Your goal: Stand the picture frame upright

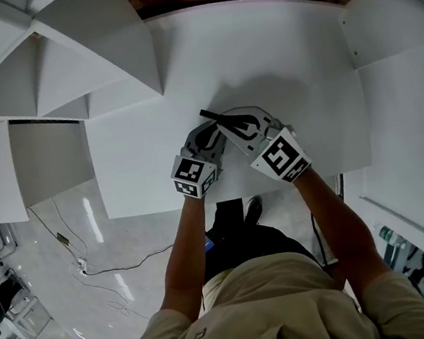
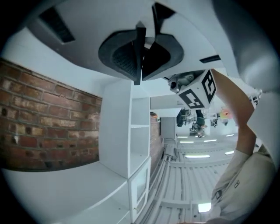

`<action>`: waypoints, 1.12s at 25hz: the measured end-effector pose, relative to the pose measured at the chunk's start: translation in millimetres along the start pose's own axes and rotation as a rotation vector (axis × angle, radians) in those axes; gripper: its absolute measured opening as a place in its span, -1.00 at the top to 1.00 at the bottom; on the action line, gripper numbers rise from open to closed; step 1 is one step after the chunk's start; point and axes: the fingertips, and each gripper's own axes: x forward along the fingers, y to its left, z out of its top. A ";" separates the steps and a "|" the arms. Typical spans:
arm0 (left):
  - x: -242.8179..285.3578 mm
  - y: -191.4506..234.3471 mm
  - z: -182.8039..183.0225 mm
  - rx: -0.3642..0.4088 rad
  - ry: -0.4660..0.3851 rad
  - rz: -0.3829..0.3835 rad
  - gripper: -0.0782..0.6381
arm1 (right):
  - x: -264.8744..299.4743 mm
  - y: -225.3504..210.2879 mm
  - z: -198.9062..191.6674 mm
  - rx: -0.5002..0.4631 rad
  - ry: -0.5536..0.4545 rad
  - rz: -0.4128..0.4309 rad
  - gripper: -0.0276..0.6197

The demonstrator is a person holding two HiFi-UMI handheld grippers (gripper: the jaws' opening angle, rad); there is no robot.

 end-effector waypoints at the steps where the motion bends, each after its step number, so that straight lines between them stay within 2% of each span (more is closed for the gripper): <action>1: -0.1 -1.6 -0.6 0.004 0.002 -0.002 0.65 | 1.2 7.9 -0.9 -0.037 0.015 0.015 0.80; 5: -0.1 -6.3 -2.4 0.036 0.022 -0.006 0.65 | 3.4 24.2 -12.7 -0.121 0.071 0.012 0.80; 8: 0.7 -8.2 -1.1 0.075 0.035 -0.016 0.65 | 2.6 21.2 -15.9 -0.098 0.068 0.005 0.80; 13: 3.8 -8.9 5.5 0.109 0.044 -0.022 0.65 | 0.6 20.8 -10.8 -0.084 0.058 0.064 0.79; 17: 7.6 -7.6 12.8 0.106 0.039 -0.024 0.65 | -15.4 15.7 -6.0 -0.127 0.063 0.095 0.42; 20: 11.1 -6.7 19.9 0.113 0.034 -0.030 0.65 | -28.8 6.3 -24.9 -0.191 0.147 0.099 0.24; 22: 12.5 -6.0 23.2 0.118 0.032 -0.035 0.65 | -33.1 -3.7 -45.9 -0.222 0.218 0.063 0.24; 24: 14.5 -5.7 24.3 0.122 0.032 -0.041 0.65 | -33.5 -13.2 -59.0 -0.232 0.244 0.014 0.28; 26: 17.0 -5.4 25.4 0.128 0.032 -0.048 0.65 | -32.5 -21.3 -60.4 -0.227 0.225 -0.030 0.60; 27: 17.8 -5.3 26.6 0.133 0.033 -0.051 0.65 | -32.0 -24.7 -59.0 -0.220 0.210 -0.047 0.70; 28: 17.9 -5.1 28.7 0.141 0.033 -0.054 0.65 | -31.7 -27.5 -57.7 -0.209 0.197 -0.057 0.71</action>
